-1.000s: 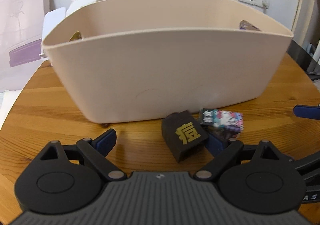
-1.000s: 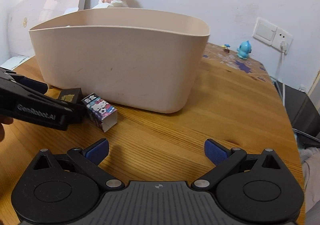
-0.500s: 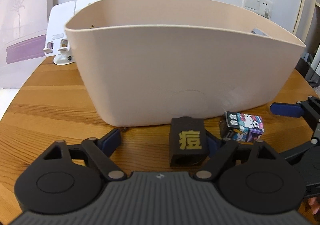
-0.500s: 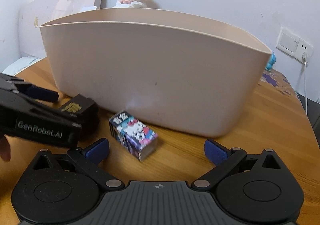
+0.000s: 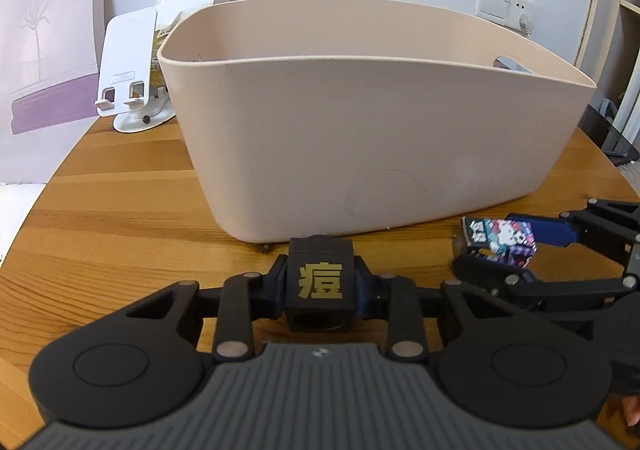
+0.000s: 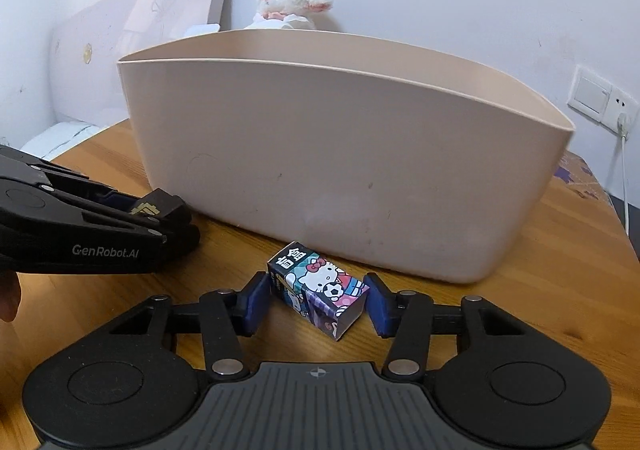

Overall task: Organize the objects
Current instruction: 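Grasp the black gold-character box with the left tool while the right tool grasps the Hello Kitty box, then lift both boxes over the basket and open both tools to drop them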

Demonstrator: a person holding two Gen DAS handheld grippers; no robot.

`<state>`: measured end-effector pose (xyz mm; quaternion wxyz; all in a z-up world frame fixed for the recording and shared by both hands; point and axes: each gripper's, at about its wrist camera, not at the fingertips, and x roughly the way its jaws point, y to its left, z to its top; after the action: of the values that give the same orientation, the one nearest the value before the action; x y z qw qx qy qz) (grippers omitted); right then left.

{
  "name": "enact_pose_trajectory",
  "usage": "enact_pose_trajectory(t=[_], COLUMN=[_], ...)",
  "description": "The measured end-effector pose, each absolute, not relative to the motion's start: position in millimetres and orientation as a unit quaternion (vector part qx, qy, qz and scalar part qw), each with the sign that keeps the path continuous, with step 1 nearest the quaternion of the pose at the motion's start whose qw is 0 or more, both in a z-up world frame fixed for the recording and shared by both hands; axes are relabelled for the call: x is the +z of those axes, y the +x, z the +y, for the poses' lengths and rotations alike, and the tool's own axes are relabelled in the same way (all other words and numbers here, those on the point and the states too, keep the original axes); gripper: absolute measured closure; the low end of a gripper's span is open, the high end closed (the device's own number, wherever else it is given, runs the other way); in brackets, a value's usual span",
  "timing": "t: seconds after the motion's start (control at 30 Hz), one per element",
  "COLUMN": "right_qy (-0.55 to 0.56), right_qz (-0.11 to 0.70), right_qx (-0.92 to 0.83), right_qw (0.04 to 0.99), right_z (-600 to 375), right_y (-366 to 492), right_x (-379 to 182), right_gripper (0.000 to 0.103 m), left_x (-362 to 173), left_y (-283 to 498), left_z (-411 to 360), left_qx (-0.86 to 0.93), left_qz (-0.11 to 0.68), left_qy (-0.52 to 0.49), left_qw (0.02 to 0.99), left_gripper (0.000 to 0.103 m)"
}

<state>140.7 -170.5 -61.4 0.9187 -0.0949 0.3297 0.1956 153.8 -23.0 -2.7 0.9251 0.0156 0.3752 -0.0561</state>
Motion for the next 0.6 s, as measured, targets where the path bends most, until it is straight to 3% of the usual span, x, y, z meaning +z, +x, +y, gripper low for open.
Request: enact_pose_trajectory(t=[0.27,0.6], right_qy=[-0.086,-0.069], right_qz=[0.312,0.236], right_qx=[0.186,0.175], right_qw=[0.928,0.953], right_z=[-187.3,-214.3], right_y=[123.1,103.7], right_x=[-36.4,46.1], right_gripper=[0.055,0.055], left_x=[15.0,82.1], left_y=[132.7,104.7], left_z=[-25.5,-24.6], left_qx=[-0.071,-0.087], left_qz=[0.359,0.302], left_qy=[0.026,0.015], left_qw=[0.93,0.949], left_gripper=[0.069,0.069])
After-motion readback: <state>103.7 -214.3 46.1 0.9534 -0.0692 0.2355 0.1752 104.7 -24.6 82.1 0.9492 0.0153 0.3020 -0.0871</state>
